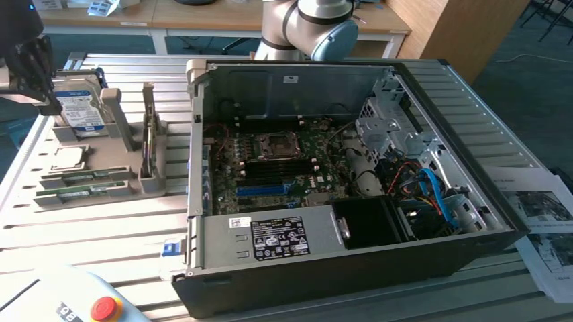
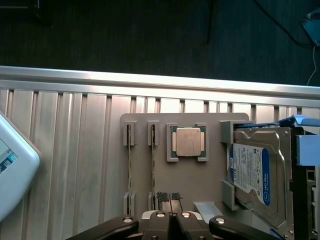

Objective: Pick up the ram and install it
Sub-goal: 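Pick up the ram and move it above insertion slot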

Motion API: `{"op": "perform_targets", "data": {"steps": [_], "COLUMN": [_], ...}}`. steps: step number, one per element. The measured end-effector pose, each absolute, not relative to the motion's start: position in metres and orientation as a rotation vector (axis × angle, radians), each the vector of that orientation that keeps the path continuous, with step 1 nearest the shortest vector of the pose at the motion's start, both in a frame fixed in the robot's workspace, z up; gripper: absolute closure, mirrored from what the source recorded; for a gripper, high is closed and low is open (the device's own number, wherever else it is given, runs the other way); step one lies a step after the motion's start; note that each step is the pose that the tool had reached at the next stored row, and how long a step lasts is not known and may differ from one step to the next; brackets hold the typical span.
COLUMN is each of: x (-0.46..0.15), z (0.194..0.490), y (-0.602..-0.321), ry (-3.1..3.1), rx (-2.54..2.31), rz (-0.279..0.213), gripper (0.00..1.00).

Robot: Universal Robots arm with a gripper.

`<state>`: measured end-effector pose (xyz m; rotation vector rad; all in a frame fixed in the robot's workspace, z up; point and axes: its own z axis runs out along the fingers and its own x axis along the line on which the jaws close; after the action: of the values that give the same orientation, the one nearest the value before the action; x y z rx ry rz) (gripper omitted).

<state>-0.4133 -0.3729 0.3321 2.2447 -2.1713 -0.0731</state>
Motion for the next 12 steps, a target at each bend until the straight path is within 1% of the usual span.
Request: {"op": "perform_targets", "data": {"steps": [12], "x": [-0.413], "z": [0.332], "y": [-0.387], "ry": [-2.171], "rx": [2.245], "rz": [-0.073], "gripper": [0.90]}}
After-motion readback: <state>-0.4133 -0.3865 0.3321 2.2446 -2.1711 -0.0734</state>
